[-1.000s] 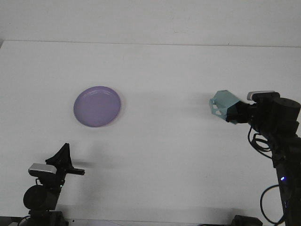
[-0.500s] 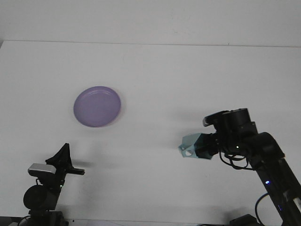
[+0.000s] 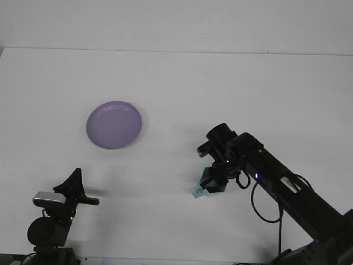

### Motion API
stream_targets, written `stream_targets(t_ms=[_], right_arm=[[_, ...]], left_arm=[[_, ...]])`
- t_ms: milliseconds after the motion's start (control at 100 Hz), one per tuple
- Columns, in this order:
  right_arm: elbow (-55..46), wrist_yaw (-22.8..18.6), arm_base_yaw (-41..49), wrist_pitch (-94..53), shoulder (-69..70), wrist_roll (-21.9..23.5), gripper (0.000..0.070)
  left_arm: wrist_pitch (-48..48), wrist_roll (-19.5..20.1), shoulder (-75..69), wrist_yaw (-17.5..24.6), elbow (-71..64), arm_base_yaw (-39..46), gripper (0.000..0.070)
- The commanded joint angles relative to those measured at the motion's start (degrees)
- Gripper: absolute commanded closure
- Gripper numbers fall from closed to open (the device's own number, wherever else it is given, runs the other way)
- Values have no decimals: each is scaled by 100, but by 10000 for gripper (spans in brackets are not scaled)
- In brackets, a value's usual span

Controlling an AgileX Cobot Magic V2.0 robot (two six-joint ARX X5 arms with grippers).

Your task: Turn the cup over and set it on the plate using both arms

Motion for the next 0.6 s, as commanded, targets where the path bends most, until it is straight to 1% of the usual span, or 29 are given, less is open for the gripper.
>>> stream_targets(t_ms=[0,230,310,350,470,510,590], right_arm=[[155,11,66,44,212,-90,695],[157,7,105,46,461,-177,695],[157,-15,111,42,461,-240,681],[157,-15,111,22,461,-291,639],[162,-9,111,-9,459,-391,419],[179,-11,109,-17,450,-444,387],[278,-13,57,-157,369,-487,358]], left_arm=[[50,-13,0,-7,-118,-11,688],[50,-13,0,-7,-118,-11,688],[48,-13,0,-7,-118,-11,688],[50,-11,0,-7,-118,-11,688],[50,-13,0,-7,-118,-11,688],[52,-20,0,-7,-118,-11,688],[55,-155,0,-7,-118,-11,688]])
